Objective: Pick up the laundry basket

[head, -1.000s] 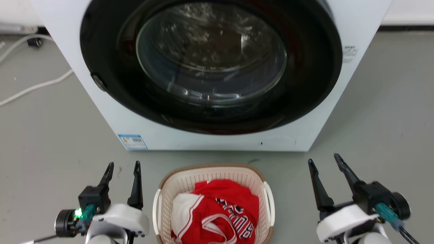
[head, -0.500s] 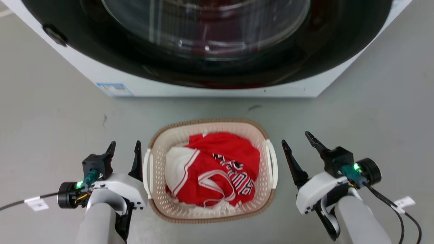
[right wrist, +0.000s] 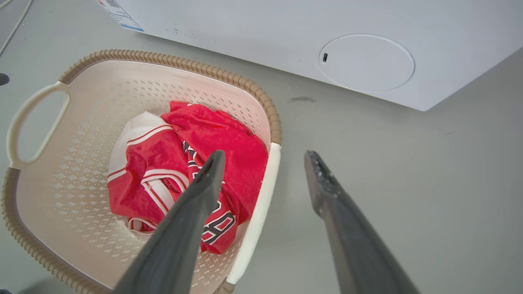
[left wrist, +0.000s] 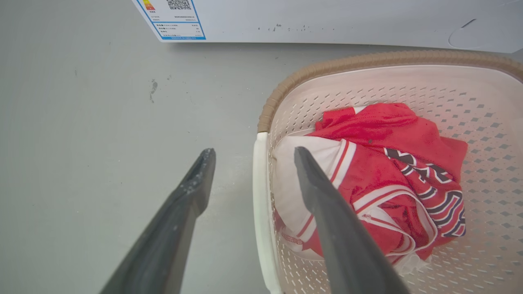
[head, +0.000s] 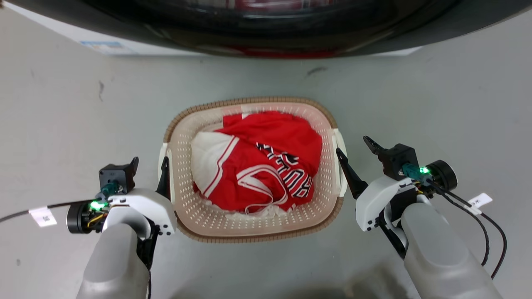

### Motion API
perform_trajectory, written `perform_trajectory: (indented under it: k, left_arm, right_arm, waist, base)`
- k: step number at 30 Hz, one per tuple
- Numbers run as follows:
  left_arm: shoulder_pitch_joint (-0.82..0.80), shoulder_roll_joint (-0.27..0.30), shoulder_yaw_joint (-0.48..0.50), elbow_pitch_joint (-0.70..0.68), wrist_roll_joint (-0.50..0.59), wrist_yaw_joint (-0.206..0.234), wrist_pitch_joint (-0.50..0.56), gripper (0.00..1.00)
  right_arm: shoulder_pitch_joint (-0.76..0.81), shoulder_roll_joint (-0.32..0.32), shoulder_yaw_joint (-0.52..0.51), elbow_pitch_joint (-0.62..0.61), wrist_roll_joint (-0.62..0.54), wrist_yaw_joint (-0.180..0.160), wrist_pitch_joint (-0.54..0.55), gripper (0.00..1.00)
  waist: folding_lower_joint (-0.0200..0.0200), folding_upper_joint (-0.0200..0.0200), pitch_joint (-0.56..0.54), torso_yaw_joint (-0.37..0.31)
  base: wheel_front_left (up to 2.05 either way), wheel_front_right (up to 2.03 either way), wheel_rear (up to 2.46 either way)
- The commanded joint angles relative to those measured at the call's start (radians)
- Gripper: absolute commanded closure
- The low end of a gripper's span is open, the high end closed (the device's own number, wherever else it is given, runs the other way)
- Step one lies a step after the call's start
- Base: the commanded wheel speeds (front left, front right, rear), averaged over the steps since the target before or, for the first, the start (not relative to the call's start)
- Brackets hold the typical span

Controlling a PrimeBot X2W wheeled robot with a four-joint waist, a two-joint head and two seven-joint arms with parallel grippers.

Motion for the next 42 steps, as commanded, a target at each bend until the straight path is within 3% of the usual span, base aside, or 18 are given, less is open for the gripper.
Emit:
perform_trajectory:
  k: [1,13,28,29,30,42]
  left_arm:
    - [-0.024,0.007,-0.003,0.011,0.001,-0.002,-0.002,0.00]
    - [-0.139,0.004,-0.047,0.140,0.007,-0.004,-0.002,0.00]
    - [-0.227,-0.007,-0.109,0.257,0.000,-0.005,-0.002,0.00]
    - [-0.232,-0.009,-0.115,0.264,-0.001,-0.005,-0.002,0.68]
    - [-0.237,-0.012,-0.121,0.272,-0.001,-0.005,-0.002,1.00]
    - [-0.230,-0.037,-0.197,0.340,-0.063,-0.006,-0.003,1.00]
  right_arm:
    - [-0.021,-0.001,0.006,0.016,0.006,-0.001,-0.002,0.00]
    - [-0.148,-0.001,0.060,0.195,0.031,-0.001,-0.002,0.00]
    - [-0.241,-0.001,0.120,0.320,0.065,-0.001,-0.002,0.02]
    - [-0.246,-0.001,0.123,0.321,0.064,-0.001,-0.002,0.61]
    - [-0.250,-0.001,0.124,0.321,0.064,-0.001,-0.002,0.98]
    - [-0.221,0.000,0.186,0.358,0.091,0.001,-0.002,1.00]
  waist:
    - [-0.0002,0.0000,0.045,0.001]
    - [-0.0002,0.0000,0.161,0.017]
    - [-0.0002,0.0000,0.225,0.024]
    - [-0.0002,0.0000,0.226,0.025]
    - [-0.0002,0.0000,0.228,0.024]
    - [-0.0002,0.0000,0.155,0.033]
  base:
    - [0.00,0.00,0.00]
    - [0.00,0.00,0.00]
    - [0.00,0.00,0.00]
    - [0.00,0.00,0.00]
    - [0.00,0.00,0.00]
    - [0.00,0.00,0.00]
